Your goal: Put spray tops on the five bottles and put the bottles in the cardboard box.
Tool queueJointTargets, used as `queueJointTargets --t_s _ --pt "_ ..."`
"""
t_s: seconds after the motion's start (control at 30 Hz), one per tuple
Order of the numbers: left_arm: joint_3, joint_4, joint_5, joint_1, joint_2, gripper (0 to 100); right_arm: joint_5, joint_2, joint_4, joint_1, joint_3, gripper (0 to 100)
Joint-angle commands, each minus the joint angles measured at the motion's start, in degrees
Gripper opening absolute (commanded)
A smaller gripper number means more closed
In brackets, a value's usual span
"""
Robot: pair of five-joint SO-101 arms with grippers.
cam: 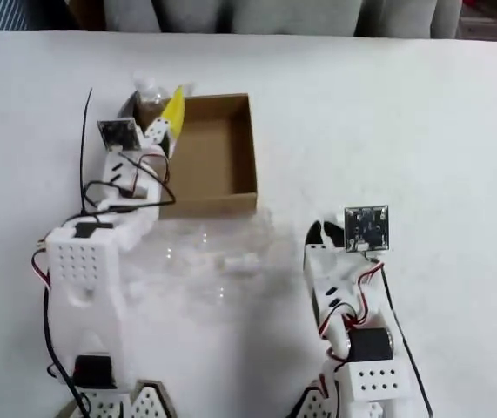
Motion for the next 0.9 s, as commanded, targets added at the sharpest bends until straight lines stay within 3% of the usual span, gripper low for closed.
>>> queueJointTargets --t_s 0.0,0.37,0.87 --pt "-1.41 6.24 0.79 -2.33 -6.81 27 0.09 -0.48 -1.45 -0.04 0.53 1.5" --pt "5.54 6.24 0.62 -0.84 -13.41 27 0.09 -0.48 -1.45 -0.04 0.53 1.5" --pt "5.98 6.59 0.62 -0.4 -14.2 27 0.09 -0.48 -1.45 -0.04 0.53 1.5"
